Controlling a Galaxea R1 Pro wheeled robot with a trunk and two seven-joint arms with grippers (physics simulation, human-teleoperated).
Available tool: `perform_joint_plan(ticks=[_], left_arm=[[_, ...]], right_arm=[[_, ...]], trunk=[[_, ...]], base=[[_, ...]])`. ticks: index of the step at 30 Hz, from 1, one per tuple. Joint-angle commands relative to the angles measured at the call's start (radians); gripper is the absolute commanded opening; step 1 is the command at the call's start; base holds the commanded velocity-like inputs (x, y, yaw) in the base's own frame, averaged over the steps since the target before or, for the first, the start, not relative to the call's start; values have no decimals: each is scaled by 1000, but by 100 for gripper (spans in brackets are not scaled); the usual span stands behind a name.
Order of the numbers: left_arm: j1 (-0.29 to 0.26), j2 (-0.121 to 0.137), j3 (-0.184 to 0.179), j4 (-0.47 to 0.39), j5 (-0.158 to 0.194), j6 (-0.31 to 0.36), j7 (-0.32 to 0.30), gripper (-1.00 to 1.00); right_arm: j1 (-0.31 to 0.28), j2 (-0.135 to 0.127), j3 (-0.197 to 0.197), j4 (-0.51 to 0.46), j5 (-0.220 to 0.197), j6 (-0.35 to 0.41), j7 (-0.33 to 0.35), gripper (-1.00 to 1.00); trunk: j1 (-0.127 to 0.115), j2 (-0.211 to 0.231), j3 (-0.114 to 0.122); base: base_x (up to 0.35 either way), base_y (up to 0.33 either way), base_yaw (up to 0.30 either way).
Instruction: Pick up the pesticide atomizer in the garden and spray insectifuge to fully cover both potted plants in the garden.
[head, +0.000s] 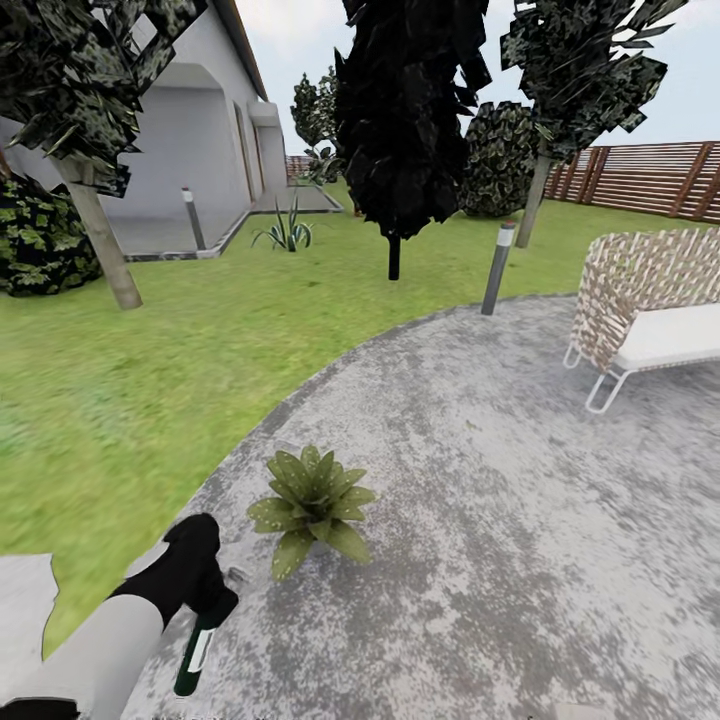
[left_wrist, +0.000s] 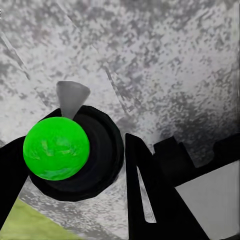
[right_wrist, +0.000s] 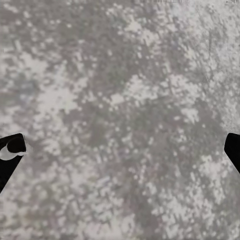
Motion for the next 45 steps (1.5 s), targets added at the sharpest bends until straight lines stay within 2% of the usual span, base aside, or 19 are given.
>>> perform_joint_plan(ticks=[1, 3, 5, 8, 11, 14, 15, 20, 35, 45], left_arm=[[-20, -16, -6, 0, -10, 4, -12, -100], [-54, -36, -7, 8, -11, 6, -15, -100], [-96, -58, -8, 14, -42, 7, -25, -100], [-114, -63, -8, 14, -93, 7, -64, -100], [-123, -70, -8, 2, -230, 5, -206, -100], [-123, -73, -6, 0, -319, 5, -278, -100], [-123, -72, -6, 0, -332, 5, -294, -100], [-122, -73, -6, 0, -345, 8, -310, -100], [-119, -73, -5, -1, -345, 12, -311, -100], [-126, -68, -5, -2, -345, 8, -313, -100]], right_arm=[[-1, 0, -7, 2, 11, -4, -4, 100], [-1, 0, -7, 2, 11, -4, -4, 100], [-1, 0, -8, 2, 11, -4, -4, 100], [-1, 0, -8, 1, 11, -4, -4, 100], [-1, 0, -6, 2, 12, -4, -3, 100], [-1, 0, -6, 2, 12, -4, -2, 100], [-1, 0, -6, 2, 12, -4, -2, 100], [-1, 0, -6, 2, 11, -4, -3, 100], [-1, 0, -6, 2, 11, -4, -4, 100], [-1, 0, -6, 2, 12, -4, -4, 100]], trunk=[[0, 0, -1], [0, 0, -1], [0, 0, -1], [0, 0, -1], [0, 0, -1], [0, 0, -1], [0, 0, -1], [0, 0, -1], [0, 0, -1], [0, 0, -1]], base=[[0, 0, 229], [0, 0, 254], [0, 0, 262], [0, 0, 120], [0, 0, 16], [0, 0, 3], [0, 0, 0], [70, -161, 0], [51, -260, 6], [155, -172, 213]])
